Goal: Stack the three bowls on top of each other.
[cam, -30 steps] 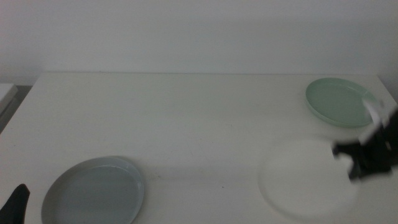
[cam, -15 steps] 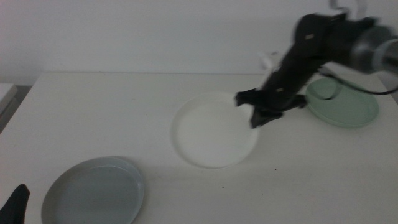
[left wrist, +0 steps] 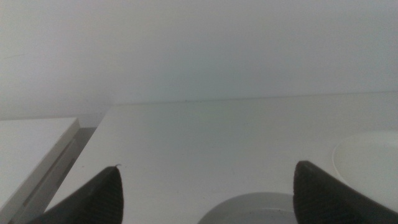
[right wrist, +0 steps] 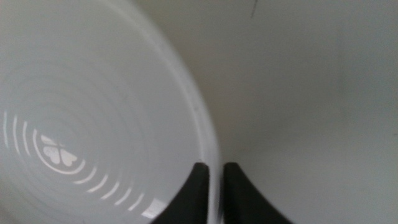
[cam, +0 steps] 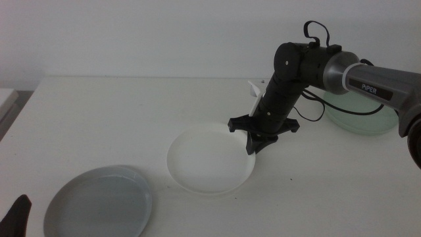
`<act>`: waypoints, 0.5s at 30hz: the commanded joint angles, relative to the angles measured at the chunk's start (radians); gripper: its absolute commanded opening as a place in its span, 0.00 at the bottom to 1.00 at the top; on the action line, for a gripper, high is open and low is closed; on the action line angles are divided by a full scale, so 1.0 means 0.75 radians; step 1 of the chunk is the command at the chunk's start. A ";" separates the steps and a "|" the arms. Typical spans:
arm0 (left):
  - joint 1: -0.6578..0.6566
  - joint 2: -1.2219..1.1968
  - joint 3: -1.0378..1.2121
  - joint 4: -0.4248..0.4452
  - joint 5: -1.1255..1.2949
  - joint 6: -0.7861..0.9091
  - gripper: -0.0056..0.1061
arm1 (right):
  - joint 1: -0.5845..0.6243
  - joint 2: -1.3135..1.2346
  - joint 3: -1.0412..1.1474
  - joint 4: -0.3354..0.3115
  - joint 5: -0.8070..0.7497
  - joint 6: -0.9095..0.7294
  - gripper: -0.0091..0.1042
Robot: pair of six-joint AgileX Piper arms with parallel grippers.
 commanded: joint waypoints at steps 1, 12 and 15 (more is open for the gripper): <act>0.001 -0.005 0.000 0.001 -0.018 -0.002 0.89 | 0.001 -0.011 -0.014 -0.041 -0.003 0.002 0.18; 0.001 -0.005 0.000 0.001 -0.018 -0.002 0.89 | -0.035 -0.060 -0.059 -0.056 0.055 -0.070 0.84; 0.001 -0.005 0.000 0.001 -0.018 -0.002 0.89 | -0.117 -0.130 -0.127 -0.060 0.120 -0.128 0.84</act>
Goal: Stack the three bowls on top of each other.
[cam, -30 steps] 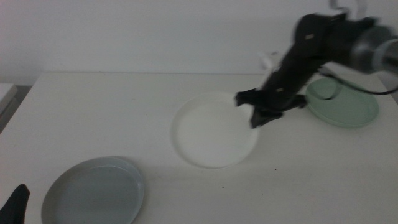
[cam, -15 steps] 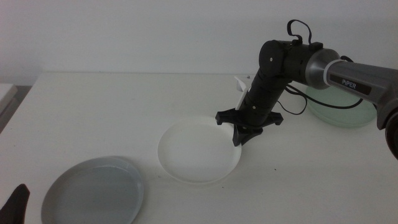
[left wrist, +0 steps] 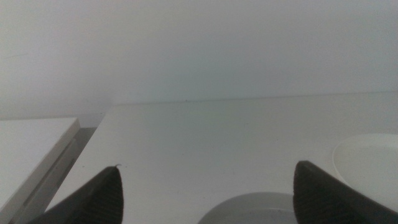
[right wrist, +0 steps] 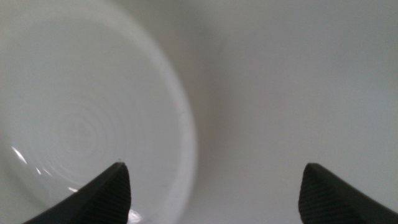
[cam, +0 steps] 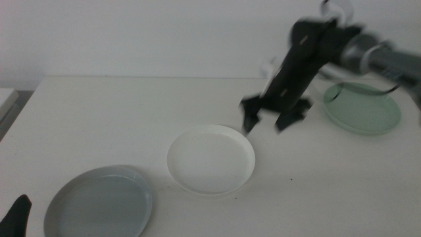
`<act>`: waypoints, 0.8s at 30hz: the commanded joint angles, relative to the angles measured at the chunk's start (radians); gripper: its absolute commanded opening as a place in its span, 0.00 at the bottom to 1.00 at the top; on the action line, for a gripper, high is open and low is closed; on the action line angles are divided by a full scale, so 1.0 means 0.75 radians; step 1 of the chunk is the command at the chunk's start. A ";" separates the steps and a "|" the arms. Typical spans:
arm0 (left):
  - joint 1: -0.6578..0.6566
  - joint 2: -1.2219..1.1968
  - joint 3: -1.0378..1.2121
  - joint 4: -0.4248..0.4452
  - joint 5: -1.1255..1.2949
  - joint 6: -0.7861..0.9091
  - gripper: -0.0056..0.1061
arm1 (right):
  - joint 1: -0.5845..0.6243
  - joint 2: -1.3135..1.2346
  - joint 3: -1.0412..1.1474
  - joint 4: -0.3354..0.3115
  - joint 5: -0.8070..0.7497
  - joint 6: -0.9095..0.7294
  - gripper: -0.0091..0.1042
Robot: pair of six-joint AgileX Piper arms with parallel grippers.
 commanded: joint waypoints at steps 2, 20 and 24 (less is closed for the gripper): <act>0.001 -0.005 0.000 0.001 -0.018 -0.002 0.89 | -0.144 -0.121 -0.099 -0.047 0.066 -0.053 0.84; 0.001 -0.005 0.000 0.001 -0.018 -0.002 0.89 | -0.851 0.101 -0.242 -0.113 -0.160 -0.067 0.84; 0.001 -0.005 0.000 0.001 -0.018 -0.002 0.89 | -0.853 0.186 -0.242 -0.123 -0.236 -0.067 0.83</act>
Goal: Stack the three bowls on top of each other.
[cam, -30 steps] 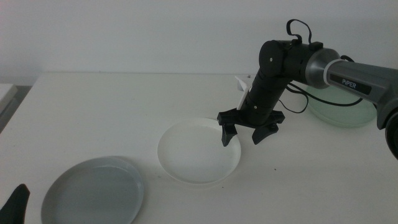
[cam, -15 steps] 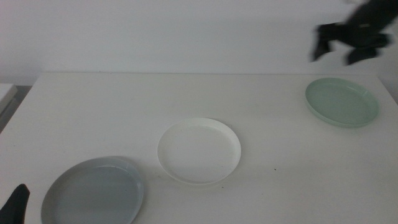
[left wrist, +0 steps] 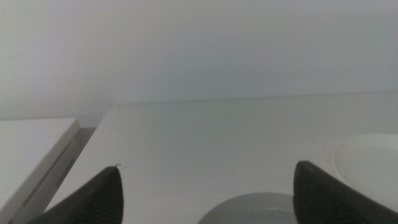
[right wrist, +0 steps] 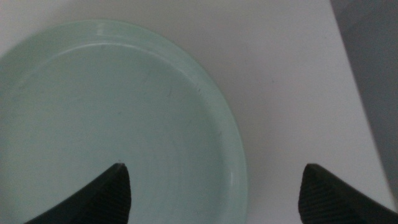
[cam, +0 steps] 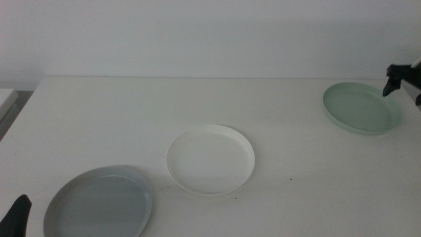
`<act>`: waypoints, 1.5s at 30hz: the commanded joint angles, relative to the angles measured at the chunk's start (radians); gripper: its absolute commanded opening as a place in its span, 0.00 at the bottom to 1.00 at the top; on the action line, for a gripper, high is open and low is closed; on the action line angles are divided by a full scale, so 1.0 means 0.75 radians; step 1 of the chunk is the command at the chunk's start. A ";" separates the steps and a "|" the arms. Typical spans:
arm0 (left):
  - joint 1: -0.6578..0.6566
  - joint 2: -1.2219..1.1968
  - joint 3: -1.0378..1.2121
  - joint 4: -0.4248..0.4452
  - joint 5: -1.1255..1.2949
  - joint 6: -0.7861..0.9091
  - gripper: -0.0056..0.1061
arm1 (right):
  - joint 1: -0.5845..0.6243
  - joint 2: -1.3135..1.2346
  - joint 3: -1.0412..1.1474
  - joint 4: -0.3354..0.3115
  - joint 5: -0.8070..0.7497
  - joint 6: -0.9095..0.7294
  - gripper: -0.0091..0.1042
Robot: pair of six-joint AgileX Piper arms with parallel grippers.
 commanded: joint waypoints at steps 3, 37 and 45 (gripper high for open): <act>0.001 -0.005 0.000 0.001 -0.016 -0.002 0.89 | 0.000 0.063 -0.008 -0.011 -0.085 -0.012 0.79; 0.001 -0.005 0.000 0.001 -0.016 -0.002 0.89 | 0.118 -0.137 0.077 0.188 0.002 -0.225 0.06; 0.001 -0.005 0.000 0.001 -0.016 -0.002 0.89 | 0.412 -0.570 0.662 0.322 -0.320 -0.243 0.06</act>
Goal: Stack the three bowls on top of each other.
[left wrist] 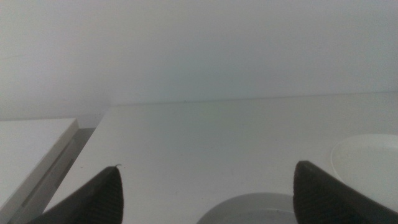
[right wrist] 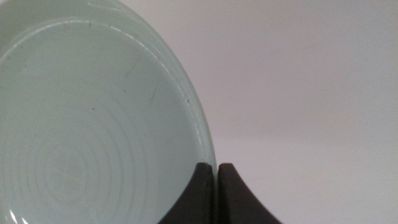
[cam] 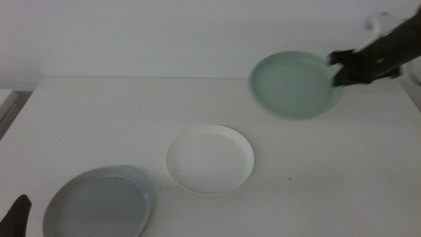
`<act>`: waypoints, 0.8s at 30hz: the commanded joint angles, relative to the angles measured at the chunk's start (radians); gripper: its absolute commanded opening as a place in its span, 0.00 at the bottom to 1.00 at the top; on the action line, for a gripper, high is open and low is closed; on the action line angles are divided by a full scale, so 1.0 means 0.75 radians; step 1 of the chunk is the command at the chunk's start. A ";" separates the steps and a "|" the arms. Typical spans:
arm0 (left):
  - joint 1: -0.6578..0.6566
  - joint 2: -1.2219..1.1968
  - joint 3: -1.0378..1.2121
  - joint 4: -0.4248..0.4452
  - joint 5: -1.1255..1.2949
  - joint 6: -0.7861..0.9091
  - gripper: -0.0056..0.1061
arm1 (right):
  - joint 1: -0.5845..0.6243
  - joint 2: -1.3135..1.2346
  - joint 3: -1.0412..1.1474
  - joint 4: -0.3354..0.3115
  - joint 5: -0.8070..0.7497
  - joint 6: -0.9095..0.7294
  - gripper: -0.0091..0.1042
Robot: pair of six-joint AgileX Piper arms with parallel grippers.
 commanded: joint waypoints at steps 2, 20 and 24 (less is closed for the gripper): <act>0.001 -0.005 0.000 0.001 -0.016 -0.002 0.89 | 0.146 -0.080 0.127 0.011 -0.079 0.000 0.06; 0.001 -0.005 0.000 0.001 -0.016 -0.002 0.89 | 0.553 0.111 0.136 0.006 -0.152 0.040 0.06; 0.001 -0.005 0.000 0.001 -0.016 -0.002 0.89 | 0.553 0.117 0.136 -0.005 -0.155 0.040 0.06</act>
